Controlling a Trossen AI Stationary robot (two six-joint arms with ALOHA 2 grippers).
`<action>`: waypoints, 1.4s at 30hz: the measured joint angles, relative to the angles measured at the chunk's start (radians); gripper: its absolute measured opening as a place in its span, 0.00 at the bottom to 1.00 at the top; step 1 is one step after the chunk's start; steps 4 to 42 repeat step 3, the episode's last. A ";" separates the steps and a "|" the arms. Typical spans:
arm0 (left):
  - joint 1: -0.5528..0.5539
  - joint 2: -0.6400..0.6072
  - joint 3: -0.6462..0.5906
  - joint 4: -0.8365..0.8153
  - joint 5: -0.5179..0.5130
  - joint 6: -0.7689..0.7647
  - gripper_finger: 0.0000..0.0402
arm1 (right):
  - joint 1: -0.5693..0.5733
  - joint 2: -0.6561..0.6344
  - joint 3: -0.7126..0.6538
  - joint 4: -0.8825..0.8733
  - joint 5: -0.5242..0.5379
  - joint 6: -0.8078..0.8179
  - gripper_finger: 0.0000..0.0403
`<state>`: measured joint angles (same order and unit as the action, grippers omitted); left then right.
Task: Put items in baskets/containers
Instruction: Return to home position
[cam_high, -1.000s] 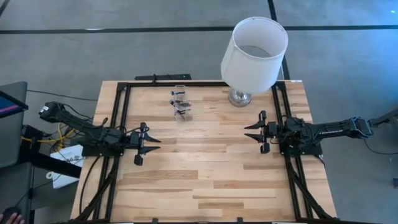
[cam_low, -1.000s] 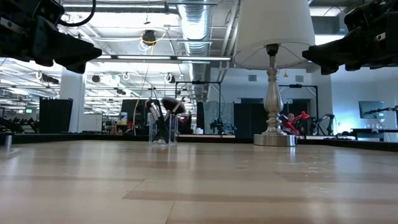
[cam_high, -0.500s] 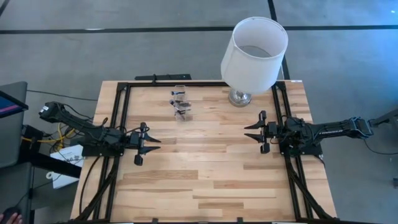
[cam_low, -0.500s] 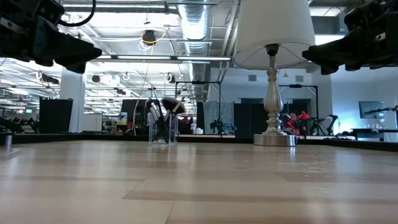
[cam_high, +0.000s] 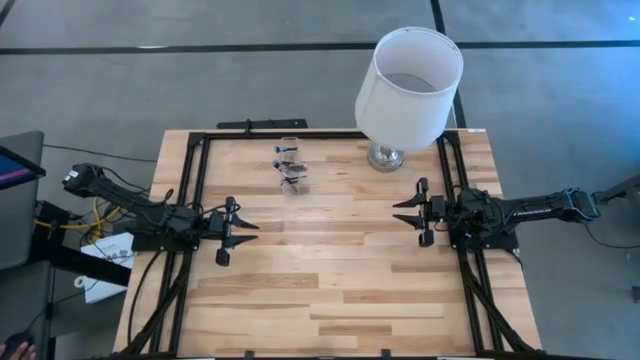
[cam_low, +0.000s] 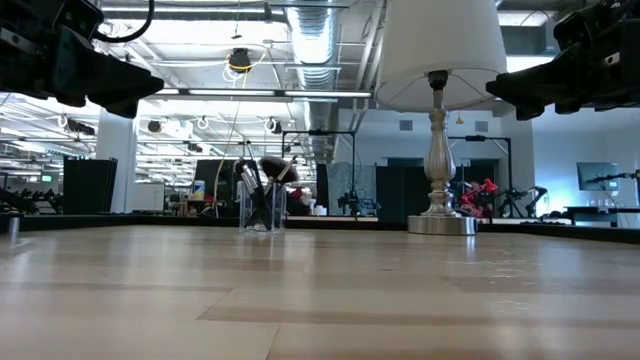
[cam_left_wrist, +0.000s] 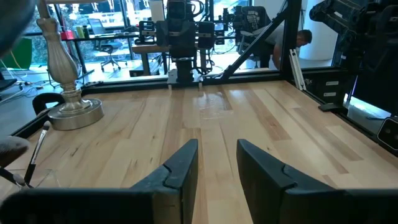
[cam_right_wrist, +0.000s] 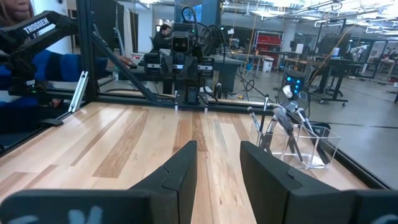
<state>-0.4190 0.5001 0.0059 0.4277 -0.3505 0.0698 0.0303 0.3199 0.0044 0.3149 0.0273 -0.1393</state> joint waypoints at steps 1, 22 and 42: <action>0.000 0.000 0.000 0.000 0.000 0.000 0.27 | 0.000 0.000 0.000 0.000 0.000 0.000 0.28; 0.000 0.000 0.000 0.000 0.000 0.000 0.27 | 0.000 0.000 0.000 0.000 0.000 0.000 0.28; 0.000 0.000 0.000 0.000 0.000 0.000 0.27 | 0.000 0.000 0.000 0.000 0.000 0.000 0.28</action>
